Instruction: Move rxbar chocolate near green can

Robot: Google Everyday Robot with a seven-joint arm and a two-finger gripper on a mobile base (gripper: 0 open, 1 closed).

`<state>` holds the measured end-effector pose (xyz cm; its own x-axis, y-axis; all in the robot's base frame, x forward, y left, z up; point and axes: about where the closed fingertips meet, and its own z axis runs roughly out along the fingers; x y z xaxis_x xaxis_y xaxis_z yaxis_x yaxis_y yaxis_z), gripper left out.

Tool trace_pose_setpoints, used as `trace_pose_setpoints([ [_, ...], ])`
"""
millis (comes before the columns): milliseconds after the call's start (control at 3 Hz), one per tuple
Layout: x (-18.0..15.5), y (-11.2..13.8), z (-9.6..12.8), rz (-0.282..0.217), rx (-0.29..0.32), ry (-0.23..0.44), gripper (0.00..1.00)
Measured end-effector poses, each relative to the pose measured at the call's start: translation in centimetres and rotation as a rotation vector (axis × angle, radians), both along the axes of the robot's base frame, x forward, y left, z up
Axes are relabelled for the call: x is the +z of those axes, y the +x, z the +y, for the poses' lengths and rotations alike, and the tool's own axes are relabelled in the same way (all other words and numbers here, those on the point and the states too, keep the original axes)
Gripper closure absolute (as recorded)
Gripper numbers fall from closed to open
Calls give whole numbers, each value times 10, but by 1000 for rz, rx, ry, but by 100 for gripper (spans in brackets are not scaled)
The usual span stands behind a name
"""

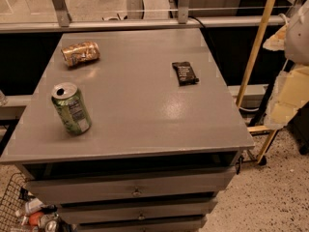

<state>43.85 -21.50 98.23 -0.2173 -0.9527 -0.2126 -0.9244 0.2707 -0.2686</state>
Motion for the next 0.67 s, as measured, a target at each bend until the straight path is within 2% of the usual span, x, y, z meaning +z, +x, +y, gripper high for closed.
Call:
trace_pose_setpoints([
  [333,0,0,0,0,0,0,0],
  [667,-4,34,28,-19,39,110,0],
])
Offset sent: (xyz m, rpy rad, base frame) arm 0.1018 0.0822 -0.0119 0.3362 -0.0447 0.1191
